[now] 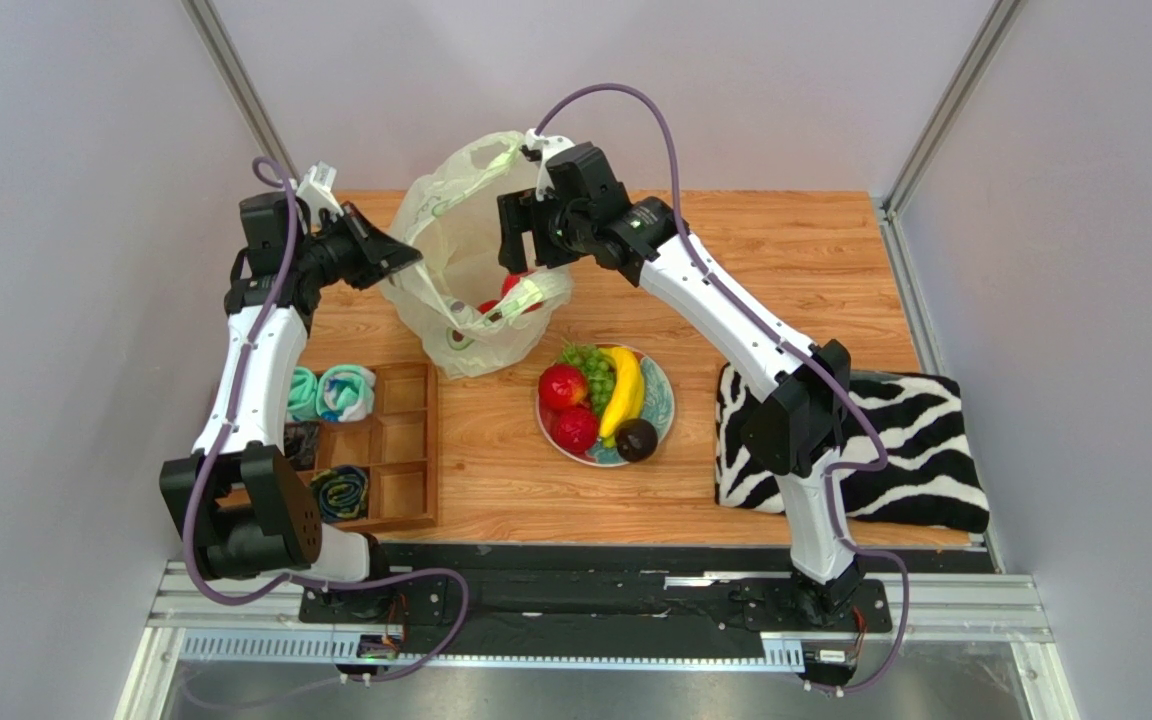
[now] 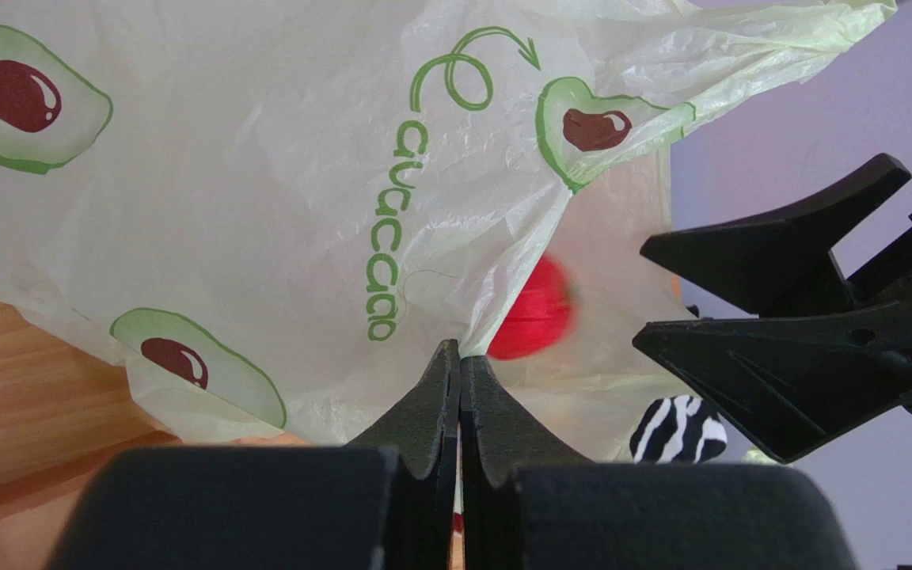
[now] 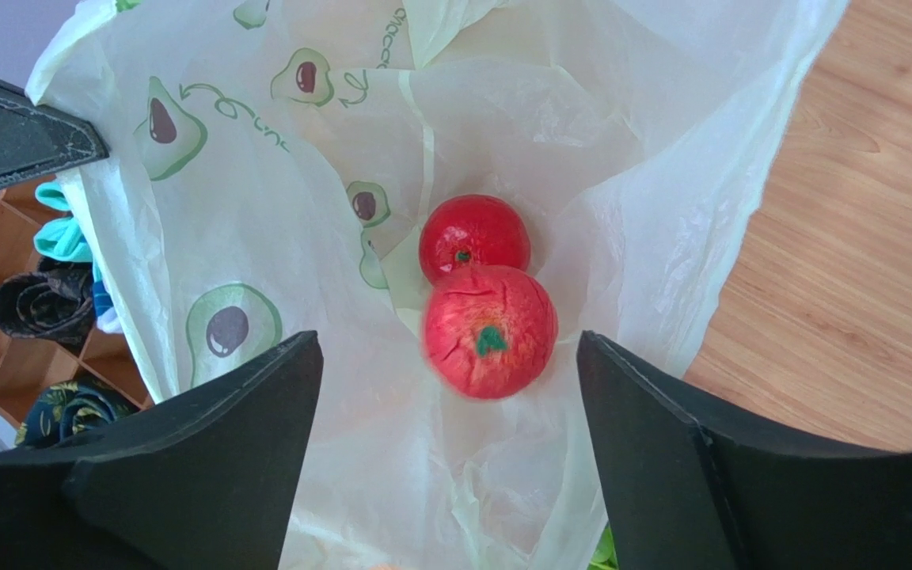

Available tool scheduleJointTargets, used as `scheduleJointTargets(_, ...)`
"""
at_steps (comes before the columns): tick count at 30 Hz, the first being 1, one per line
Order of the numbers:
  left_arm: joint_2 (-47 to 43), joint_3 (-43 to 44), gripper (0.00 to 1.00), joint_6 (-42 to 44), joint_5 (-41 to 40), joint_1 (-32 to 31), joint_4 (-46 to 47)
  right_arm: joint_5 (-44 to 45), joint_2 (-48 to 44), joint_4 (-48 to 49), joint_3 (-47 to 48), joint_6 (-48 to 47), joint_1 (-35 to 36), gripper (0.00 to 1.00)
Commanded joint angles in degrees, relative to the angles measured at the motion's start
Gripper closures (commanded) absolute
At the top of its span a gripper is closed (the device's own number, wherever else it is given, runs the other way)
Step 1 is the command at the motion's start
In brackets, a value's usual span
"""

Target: Place the fruits into the plastic bag

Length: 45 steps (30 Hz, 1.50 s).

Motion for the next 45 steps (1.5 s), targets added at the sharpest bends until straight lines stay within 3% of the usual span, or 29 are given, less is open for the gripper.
scheduleJointTargets(1,-2.6,0.1,1.0,0.2,1.4,-0.2,0.6,-0.2,-0.7,1.1,2.3,-0.3,0.2,0.16)
scheduleJointTargets(14,-2.6,0.2,1.0,0.1,1.4,-0.2,0.7,-0.5,-2.9,3.3,1.2,0.2,0.3,0.2)
scheduleJointTargets(20,-2.3,0.1,1.0,0.1,1.2,-0.2,0.7,-1.3,-9.0,4.7,-0.2,1.4,0.3,0.2)
scheduleJointTargets(30,-2.8,-0.4,1.0,0.6,0.7,-0.2,0.1,5.6,-24.3,6.1,-20.3,2.7,-2.8,0.21)
scheduleJointTargets(38,-2.8,-0.6,1.0,0.9,0.7,-0.2,0.1,4.4,-36.5,11.0,-43.9,11.7,-9.3,0.22)
scheduleJointTargets(45,-3.2,-1.3,1.0,0.5,0.7,-0.1,0.5,6.0,-32.5,3.9,-47.2,11.9,-9.9,0.27)
